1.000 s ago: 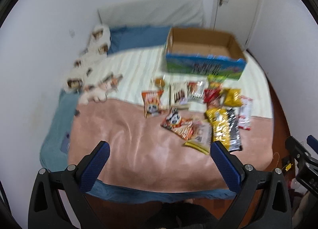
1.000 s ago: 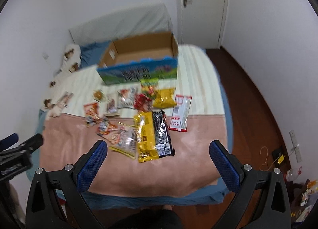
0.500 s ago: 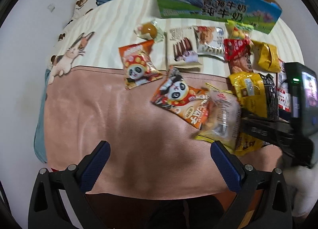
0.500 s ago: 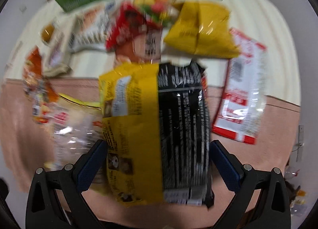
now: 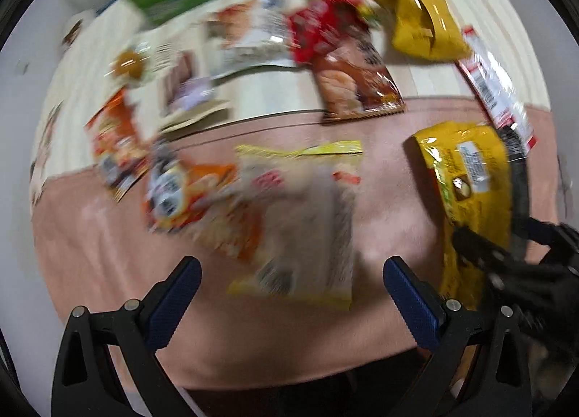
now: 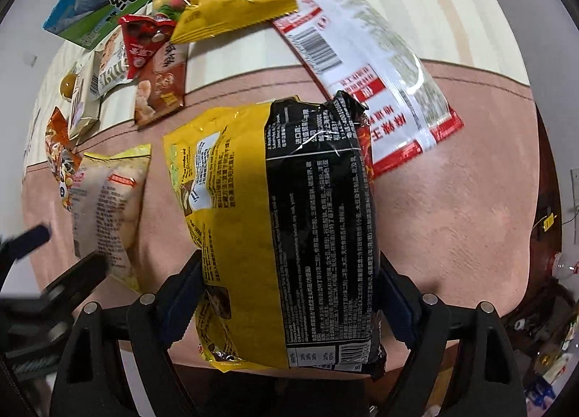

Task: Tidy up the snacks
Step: 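Grasp the clear bread bag with left tool while right grasps yellow-black noodle pack, then carry both packs into the cardboard box and open both tools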

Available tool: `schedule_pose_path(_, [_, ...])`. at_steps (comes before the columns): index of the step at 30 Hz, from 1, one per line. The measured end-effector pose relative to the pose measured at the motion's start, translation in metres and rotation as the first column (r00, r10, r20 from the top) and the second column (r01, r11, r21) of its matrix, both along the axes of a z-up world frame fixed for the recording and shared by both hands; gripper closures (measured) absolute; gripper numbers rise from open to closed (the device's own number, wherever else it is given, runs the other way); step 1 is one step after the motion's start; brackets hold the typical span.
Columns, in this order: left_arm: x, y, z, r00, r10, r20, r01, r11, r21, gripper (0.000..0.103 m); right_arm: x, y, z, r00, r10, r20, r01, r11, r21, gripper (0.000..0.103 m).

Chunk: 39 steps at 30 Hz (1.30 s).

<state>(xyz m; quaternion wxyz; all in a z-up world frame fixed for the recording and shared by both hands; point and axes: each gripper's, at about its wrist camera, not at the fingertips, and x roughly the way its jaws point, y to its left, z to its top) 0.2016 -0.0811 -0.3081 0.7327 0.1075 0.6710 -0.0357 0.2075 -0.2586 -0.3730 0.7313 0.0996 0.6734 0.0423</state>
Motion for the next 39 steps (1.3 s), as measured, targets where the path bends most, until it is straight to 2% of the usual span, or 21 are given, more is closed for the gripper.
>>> schedule_pose_path(1, [0.004, -0.002, -0.007, 1.000, -0.007, -0.002, 0.007, 1.000, 0.009, 0.018, -0.001, -0.003, -0.002, 1.000, -0.007, -0.007, 0.006, 1.000, -0.012, 0.014])
schedule_pose_path(2, [0.007, -0.002, -0.011, 1.000, -0.008, -0.009, 0.008, 1.000, 0.009, 0.037, -0.001, -0.005, -0.007, 1.000, -0.015, -0.010, 0.015, 1.000, -0.002, 0.014])
schedule_pose_path(3, [0.010, -0.001, -0.016, 1.000, -0.001, -0.022, 0.001, 1.000, -0.002, 0.048, -0.002, -0.007, -0.010, 1.000, -0.020, -0.011, 0.020, 1.000, 0.001, 0.014])
schedule_pose_path(4, [0.013, 0.001, -0.020, 0.999, 0.017, -0.038, -0.018, 0.999, -0.029, 0.053, -0.001, -0.008, -0.013, 1.000, -0.022, -0.012, 0.022, 1.000, 0.000, 0.014])
schedule_pose_path(11, [0.012, 0.030, -0.018, 0.993, 0.110, -0.037, -0.114, 0.982, -0.154, 0.062, 0.018, 0.004, -0.031, 0.998, -0.057, -0.009, 0.056, 0.997, -0.054, 0.015])
schedule_pose_path(16, [0.001, 0.049, 0.010, 0.994, 0.109, -0.012, -0.108, 0.966, -0.235, 0.065, 0.021, 0.010, -0.031, 0.994, -0.108, -0.027, 0.107, 0.994, -0.037, 0.015])
schedule_pose_path(17, [0.005, 0.056, 0.016, 0.994, 0.108, -0.002, -0.105, 0.963, -0.248, 0.065, 0.012, 0.010, -0.020, 0.993, -0.118, -0.027, 0.117, 0.993, -0.027, 0.015])
schedule_pose_path(21, [0.007, 0.076, 0.059, 0.993, 0.117, 0.032, -0.100, 0.940, -0.325, 0.065, 0.024, 0.004, 0.011, 0.985, -0.170, 0.007, 0.169, 0.984, 0.058, 0.015])
schedule_pose_path(23, [0.019, 0.088, 0.091, 0.989, 0.134, 0.068, -0.100, 0.923, -0.372, 0.065, 0.034, 0.005, 0.032, 0.983, -0.184, 0.025, 0.180, 0.978, 0.104, 0.015])
schedule_pose_path(26, [0.047, 0.088, 0.135, 0.979, 0.147, 0.141, -0.080, 0.914, -0.397, 0.065, 0.069, 0.007, 0.073, 0.977, -0.194, 0.094, 0.175, 0.968, 0.178, 0.015])
schedule_pose_path(28, [0.081, 0.092, 0.163, 0.969, 0.160, 0.190, -0.068, 0.906, -0.417, 0.065, 0.095, 0.010, 0.098, 0.972, -0.194, 0.131, 0.163, 0.963, 0.216, 0.015])
schedule_pose_path(31, [0.139, 0.098, 0.185, 0.954, 0.196, 0.229, -0.079, 0.896, -0.437, 0.065, 0.163, 0.014, 0.132, 0.961, -0.179, 0.212, 0.122, 0.959, 0.255, 0.015])
schedule_pose_path(33, [0.179, 0.099, 0.193, 0.944, 0.215, 0.252, -0.089, 0.897, -0.433, 0.065, 0.202, 0.019, 0.144, 0.953, -0.159, 0.257, 0.094, 0.964, 0.247, 0.015])
schedule_pose_path(35, [0.226, 0.101, 0.194, 0.939, 0.233, 0.254, -0.108, 0.898, -0.426, 0.065, 0.262, 0.025, 0.150, 0.944, -0.140, 0.300, 0.076, 0.974, 0.214, 0.015])
schedule_pose_path(37, [0.272, 0.100, 0.179, 0.945, 0.236, 0.227, -0.127, 0.903, -0.411, 0.065, 0.319, 0.032, 0.141, 0.947, -0.122, 0.298, 0.068, 0.980, 0.184, 0.015])
schedule_pose_path(39, [0.310, 0.099, 0.163, 0.953, 0.248, 0.176, -0.161, 0.902, -0.400, 0.064, 0.356, 0.033, 0.133, 0.955, -0.103, 0.277, 0.060, 0.985, 0.160, 0.015])
